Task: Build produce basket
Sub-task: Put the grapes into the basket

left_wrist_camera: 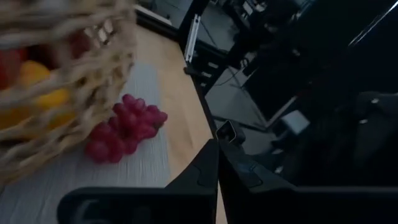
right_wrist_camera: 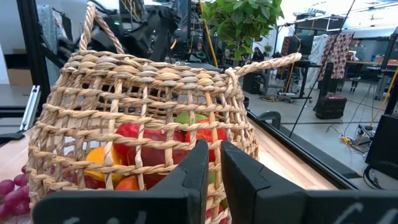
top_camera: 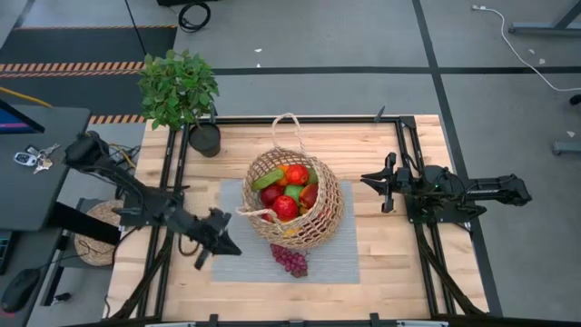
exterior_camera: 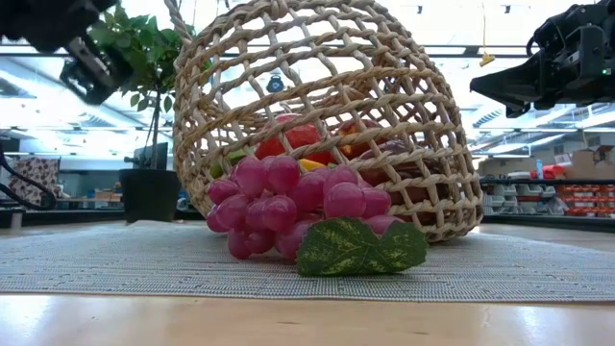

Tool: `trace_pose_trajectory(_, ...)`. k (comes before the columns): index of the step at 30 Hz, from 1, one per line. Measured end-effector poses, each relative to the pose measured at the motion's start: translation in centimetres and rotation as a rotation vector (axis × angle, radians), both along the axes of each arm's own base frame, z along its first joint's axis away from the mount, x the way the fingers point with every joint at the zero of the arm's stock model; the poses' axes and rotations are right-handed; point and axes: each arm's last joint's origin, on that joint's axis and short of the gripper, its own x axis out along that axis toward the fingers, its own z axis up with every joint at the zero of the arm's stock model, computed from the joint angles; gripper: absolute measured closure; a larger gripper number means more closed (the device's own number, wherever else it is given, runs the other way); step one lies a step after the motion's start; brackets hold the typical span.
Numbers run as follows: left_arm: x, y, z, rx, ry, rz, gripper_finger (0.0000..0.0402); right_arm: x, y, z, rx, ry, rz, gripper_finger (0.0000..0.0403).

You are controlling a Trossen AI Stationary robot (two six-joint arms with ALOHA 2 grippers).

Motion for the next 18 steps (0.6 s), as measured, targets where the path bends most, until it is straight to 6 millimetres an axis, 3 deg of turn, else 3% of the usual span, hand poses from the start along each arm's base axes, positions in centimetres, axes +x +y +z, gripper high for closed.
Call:
trace_pose_trajectory(7,3.3,-4.2,1.4,0.133,0.064,-0.006,0.0370,0.0,0.0,0.0,0.000,0.000,0.000,0.0353)
trace_pose_trajectory(18,9.7,-9.7,0.6,0.563,0.158,-0.003,0.0290,0.0,0.0,0.0,0.000,0.000,0.000,0.0353)
